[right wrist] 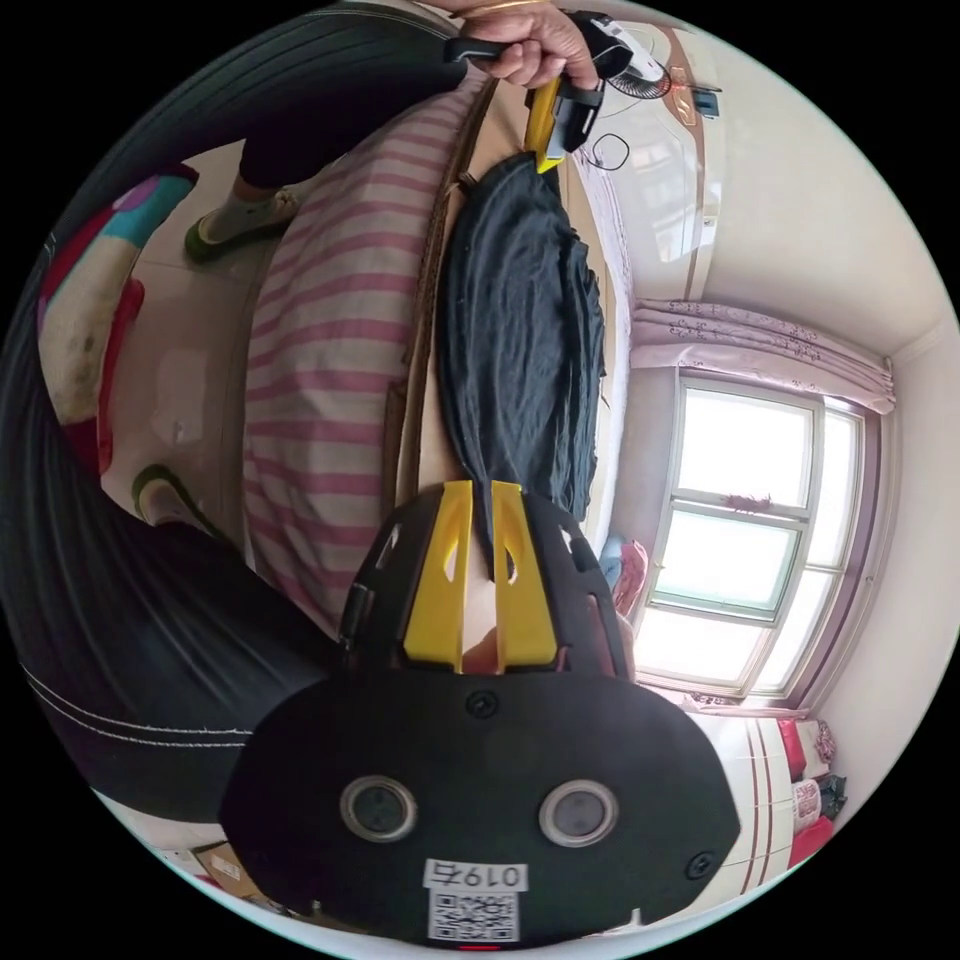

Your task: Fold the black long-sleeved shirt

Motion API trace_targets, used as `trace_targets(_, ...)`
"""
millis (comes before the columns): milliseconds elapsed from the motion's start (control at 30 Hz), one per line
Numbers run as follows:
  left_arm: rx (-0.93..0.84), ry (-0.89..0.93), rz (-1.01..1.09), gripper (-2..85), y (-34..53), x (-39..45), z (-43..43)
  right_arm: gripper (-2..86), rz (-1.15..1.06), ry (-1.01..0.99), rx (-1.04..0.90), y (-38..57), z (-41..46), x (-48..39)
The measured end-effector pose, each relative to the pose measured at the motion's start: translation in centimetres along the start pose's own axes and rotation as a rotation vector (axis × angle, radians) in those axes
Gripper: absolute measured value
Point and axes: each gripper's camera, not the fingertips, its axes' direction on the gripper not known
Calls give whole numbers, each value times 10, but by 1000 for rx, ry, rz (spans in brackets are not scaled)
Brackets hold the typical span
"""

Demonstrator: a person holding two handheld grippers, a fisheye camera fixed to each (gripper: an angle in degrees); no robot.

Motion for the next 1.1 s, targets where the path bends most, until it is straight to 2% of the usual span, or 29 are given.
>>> trace_targets(167, -2, -7, 24, 20, 3, 0, -8, -7, -12, 16, -21, 11, 11, -10)
trace_targets(933, 3, -201, 199, 16, 35, 45, -44, -9, 4, -75, -24, 70, -49, 22)
trace_targets(1100, -17, -206, 210, 14, 34, 53, -36, -4, 26, 16, -41, 72, -63, 31)
